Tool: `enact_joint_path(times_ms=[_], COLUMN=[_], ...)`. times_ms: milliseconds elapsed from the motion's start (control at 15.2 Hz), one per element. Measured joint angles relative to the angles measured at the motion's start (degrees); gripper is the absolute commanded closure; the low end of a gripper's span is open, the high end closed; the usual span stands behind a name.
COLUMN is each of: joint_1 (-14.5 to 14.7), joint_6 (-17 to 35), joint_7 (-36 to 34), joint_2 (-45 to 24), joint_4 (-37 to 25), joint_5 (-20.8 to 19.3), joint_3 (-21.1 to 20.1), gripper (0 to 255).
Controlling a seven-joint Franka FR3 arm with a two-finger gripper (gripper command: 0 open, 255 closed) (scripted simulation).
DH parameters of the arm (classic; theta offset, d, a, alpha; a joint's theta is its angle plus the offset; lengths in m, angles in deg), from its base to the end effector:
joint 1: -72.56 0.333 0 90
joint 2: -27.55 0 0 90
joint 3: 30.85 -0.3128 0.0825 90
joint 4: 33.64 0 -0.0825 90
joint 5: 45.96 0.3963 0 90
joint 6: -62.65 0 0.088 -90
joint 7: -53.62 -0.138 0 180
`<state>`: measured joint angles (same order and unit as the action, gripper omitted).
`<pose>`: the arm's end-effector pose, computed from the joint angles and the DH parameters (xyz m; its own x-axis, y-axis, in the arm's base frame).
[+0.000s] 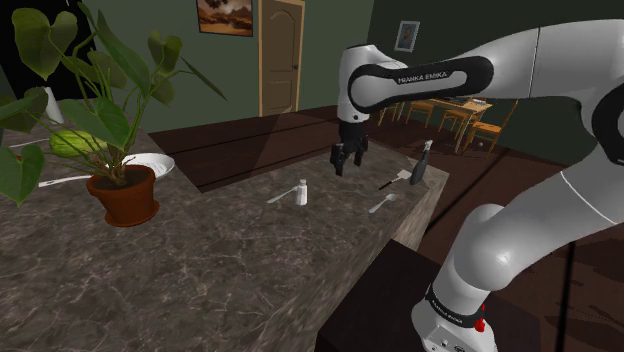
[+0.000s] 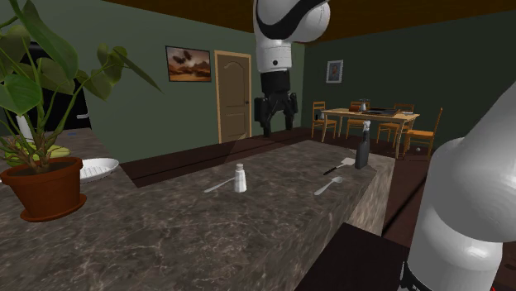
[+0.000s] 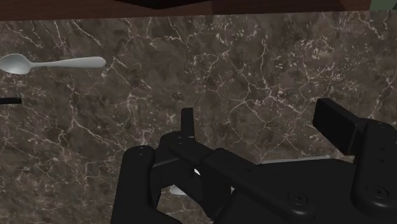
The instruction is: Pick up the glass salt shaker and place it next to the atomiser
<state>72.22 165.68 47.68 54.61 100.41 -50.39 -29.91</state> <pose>0.4124 -0.0183 0.4687 0.9924 -0.1058 -0.0624 -0.1012 -0.9922 0.0733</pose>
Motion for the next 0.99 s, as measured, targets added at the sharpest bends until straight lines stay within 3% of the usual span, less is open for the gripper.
enact_joint_path(times_ms=[528,990], joint_1=[-0.9,-2.1], joint_6=[10.3,15.9], joint_7=[2.4,5.9], joint_2=[-15.4,-31.6], joint_4=[-6.5,-18.2], joint_5=[1.2,3.9], joint_3=[2.5,4.3], gripper=[0,0])
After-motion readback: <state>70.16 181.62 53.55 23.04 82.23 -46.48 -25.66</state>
